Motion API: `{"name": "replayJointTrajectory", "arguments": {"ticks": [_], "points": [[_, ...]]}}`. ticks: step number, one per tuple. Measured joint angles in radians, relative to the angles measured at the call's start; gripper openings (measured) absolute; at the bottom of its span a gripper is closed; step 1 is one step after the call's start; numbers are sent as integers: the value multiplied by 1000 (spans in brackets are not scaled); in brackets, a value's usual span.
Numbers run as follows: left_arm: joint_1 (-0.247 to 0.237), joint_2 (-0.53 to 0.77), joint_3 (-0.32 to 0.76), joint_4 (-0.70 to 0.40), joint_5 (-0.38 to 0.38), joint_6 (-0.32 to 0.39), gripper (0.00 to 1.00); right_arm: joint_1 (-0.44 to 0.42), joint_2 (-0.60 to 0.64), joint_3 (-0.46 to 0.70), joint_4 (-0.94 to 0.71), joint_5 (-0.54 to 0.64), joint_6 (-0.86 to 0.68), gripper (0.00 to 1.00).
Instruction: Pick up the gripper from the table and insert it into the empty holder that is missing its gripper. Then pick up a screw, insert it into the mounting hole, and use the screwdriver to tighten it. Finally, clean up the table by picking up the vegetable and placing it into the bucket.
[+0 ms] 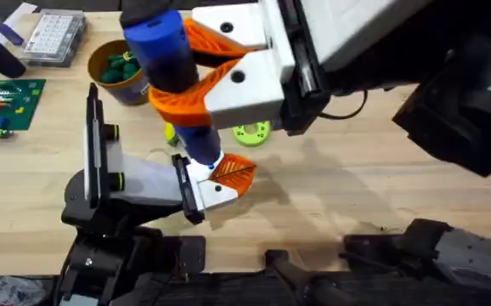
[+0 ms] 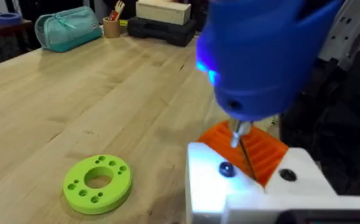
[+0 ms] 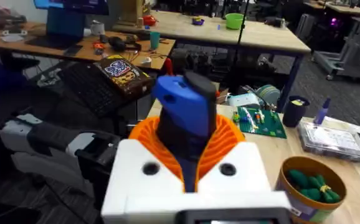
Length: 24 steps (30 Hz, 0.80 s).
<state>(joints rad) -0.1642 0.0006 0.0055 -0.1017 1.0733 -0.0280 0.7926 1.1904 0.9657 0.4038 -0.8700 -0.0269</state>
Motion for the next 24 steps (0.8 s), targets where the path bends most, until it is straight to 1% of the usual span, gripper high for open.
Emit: {"name": "replayJointTrajectory", "arguments": {"ticks": [7, 24], "points": [[0, 0, 0, 0, 0, 0, 19, 14, 0, 0, 1, 0, 0, 55], [0, 0, 0, 0, 0, 0, 19, 14, 3, -6, 0, 0, -24, 55]]}}
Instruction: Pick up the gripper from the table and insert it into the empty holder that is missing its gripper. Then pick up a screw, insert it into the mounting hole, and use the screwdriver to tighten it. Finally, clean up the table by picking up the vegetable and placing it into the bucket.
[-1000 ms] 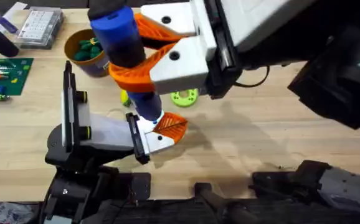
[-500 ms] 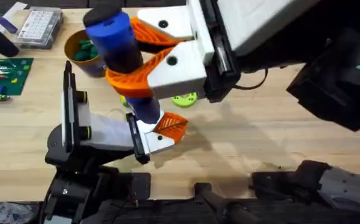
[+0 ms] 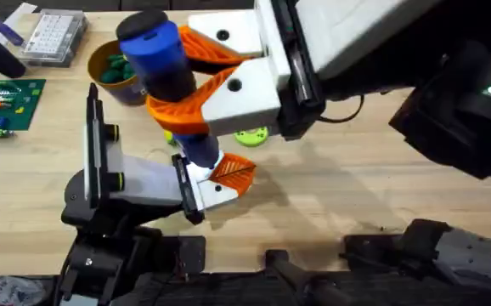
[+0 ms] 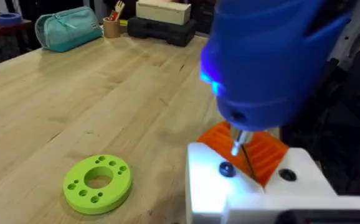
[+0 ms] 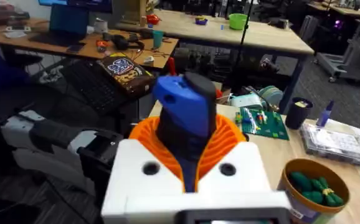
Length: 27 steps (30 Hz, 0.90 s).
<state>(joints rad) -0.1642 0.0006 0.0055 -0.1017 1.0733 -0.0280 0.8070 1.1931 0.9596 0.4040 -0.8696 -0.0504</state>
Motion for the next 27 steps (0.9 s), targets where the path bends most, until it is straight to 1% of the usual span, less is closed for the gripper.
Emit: {"name": "replayJointTrajectory", "arguments": {"ticks": [15, 27], "points": [[0, 0, 0, 0, 0, -1, 19, 0, 32, -1, -4, 0, -10, 55], [0, 0, 0, 0, 0, -2, 19, -8, 33, -4, -23, 0, -10, 55]]}}
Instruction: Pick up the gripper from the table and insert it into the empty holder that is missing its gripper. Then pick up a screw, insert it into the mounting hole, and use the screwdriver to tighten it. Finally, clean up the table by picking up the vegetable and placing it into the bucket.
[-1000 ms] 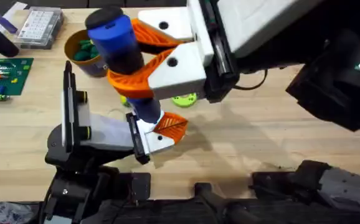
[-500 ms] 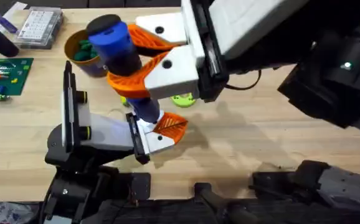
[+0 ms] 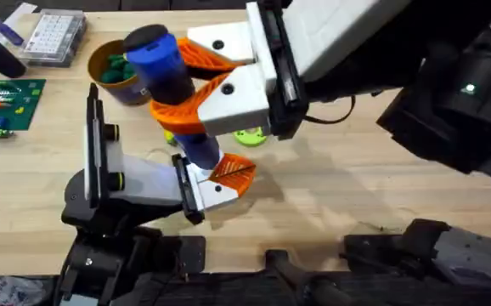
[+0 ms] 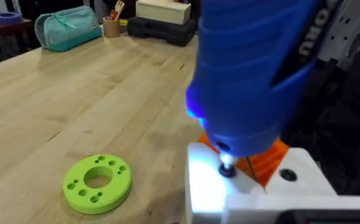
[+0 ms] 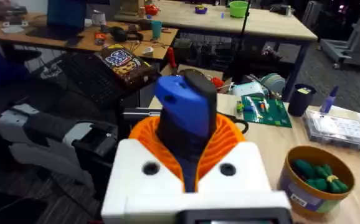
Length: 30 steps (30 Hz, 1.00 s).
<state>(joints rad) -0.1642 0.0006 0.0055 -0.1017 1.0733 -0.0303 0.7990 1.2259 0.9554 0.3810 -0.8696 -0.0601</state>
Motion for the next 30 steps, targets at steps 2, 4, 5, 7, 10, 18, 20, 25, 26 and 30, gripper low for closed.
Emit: {"name": "replayJointTrajectory", "arguments": {"ticks": [2, 4, 5, 7, 10, 18, 20, 25, 26, 30], "points": [[0, 0, 0, 0, 0, 0, 19, -1, 0, 0, -3, 0, 0, 54], [0, 0, 0, 0, 0, 0, 19, -2, 0, 0, -7, 0, 0, 55], [0, 0, 0, 0, 0, 0, 19, -2, 0, 0, -8, 0, 0, 56], [0, 0, 0, -1, 1, 0, 19, -3, 0, 0, -10, 0, 0, 56], [0, 0, 0, -1, 1, -1, 19, -3, 0, 0, -10, 0, 0, 55], [0, 0, 0, -2, 4, -1, 19, -3, 0, -2, -10, 0, 0, 55], [0, 0, 0, -2, 4, -1, 19, -3, 0, -3, -9, 0, 0, 55], [0, 0, 0, -1, 4, 0, 19, -3, 0, -12, 28, 0, 6, 56], [0, 0, 0, 0, 3, 0, 19, -3, 0, -17, 48, -1, 12, 56], [0, 0, 1, 0, 0, 0, 19, -4, 12, -38, 135, -8, 55, 56]]}}
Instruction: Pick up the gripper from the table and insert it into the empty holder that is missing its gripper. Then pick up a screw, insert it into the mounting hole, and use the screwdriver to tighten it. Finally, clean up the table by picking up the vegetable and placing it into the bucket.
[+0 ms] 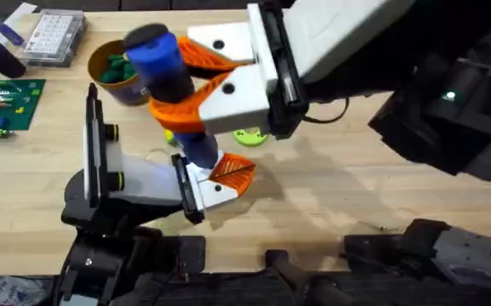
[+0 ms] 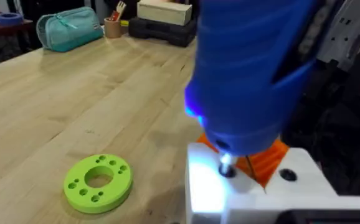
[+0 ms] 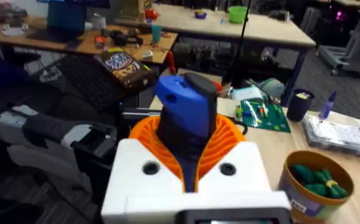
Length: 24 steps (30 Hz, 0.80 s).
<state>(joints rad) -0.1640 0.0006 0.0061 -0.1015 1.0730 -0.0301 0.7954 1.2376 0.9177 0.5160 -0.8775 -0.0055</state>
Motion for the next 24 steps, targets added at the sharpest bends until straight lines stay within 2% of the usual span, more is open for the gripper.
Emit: {"name": "replayJointTrajectory", "arguments": {"ticks": [3, 12, 19, 24], "points": [[0, 0, 0, -1, 3, -1, 19, -5, 3, 2, 64, 0, 26, 56], [0, 0, 0, -1, 4, -1, 19, -65, 3, 108, 65, -3, 95, 55], [0, 0, 0, -1, 4, -1, 19, -123, 3, 173, 24, -3, 111, 56], [0, 0, 0, -1, 4, 0, 19, -194, 3, 182, -80, -3, 109, 56]]}}
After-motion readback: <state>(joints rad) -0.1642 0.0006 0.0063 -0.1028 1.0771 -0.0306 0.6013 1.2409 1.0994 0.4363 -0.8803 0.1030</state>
